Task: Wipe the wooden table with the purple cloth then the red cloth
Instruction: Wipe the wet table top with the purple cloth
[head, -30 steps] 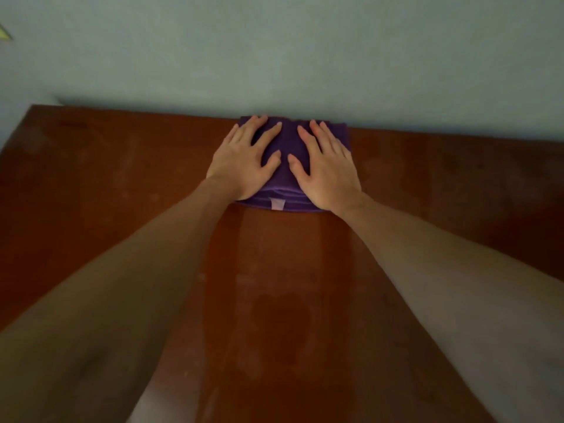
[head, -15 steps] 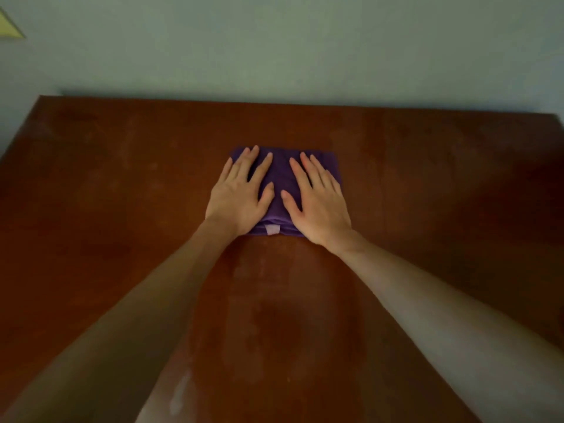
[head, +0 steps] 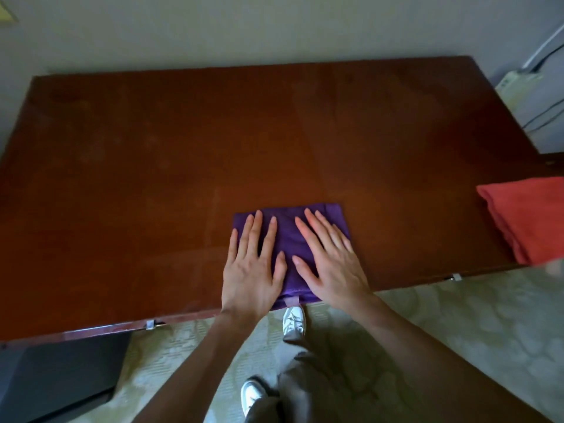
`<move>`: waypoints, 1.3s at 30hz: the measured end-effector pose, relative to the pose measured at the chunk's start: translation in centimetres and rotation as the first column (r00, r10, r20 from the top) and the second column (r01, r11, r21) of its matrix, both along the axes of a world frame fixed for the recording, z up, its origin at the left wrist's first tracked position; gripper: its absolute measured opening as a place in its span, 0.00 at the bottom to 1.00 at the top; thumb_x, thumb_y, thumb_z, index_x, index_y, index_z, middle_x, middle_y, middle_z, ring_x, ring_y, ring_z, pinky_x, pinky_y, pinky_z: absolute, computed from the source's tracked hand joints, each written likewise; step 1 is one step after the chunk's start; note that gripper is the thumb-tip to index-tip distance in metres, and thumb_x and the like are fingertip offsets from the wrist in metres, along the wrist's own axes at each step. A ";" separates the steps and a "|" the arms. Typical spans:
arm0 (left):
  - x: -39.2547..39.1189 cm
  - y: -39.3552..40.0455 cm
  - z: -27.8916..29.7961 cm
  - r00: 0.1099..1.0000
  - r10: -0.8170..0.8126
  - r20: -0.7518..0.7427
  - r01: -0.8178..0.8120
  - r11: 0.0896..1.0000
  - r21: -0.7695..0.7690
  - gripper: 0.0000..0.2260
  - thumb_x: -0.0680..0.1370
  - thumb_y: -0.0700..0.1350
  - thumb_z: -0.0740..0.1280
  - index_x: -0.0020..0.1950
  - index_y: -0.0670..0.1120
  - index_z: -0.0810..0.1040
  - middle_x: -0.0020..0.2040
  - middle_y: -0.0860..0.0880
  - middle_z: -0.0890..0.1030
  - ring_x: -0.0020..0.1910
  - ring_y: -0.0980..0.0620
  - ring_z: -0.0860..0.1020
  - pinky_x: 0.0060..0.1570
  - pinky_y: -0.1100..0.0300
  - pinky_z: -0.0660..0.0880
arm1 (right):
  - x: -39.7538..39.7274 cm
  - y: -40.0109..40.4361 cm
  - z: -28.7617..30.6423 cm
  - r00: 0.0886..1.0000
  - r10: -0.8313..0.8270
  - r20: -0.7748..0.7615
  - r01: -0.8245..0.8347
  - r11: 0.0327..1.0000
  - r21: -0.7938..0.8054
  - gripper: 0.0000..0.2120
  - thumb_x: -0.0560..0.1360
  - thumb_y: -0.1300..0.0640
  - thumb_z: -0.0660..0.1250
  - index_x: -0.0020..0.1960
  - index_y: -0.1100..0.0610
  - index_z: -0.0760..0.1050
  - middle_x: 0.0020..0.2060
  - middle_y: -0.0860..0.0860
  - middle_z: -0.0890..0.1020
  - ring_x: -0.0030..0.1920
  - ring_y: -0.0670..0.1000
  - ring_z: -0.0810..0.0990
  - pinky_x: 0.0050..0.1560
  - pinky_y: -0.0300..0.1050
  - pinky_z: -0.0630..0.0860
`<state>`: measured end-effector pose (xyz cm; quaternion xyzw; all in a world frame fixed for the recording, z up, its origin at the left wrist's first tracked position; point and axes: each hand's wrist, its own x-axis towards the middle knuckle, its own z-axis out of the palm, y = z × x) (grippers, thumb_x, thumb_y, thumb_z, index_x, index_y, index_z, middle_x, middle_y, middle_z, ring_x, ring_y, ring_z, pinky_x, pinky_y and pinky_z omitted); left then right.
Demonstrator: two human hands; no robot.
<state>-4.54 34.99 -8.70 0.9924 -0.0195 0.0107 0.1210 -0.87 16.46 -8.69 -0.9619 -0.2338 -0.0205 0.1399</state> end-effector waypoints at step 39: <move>46.2 -2.8 -0.2 0.997 -0.004 0.074 0.000 0.998 0.058 0.34 0.79 0.63 0.42 0.83 0.51 0.53 0.83 0.45 0.55 0.82 0.48 0.52 0.81 0.50 0.46 | 45.5 -3.2 0.4 1.000 0.021 -0.004 -0.021 0.998 -0.053 0.32 0.85 0.40 0.52 0.84 0.53 0.51 0.84 0.54 0.53 0.84 0.53 0.49 0.83 0.53 0.49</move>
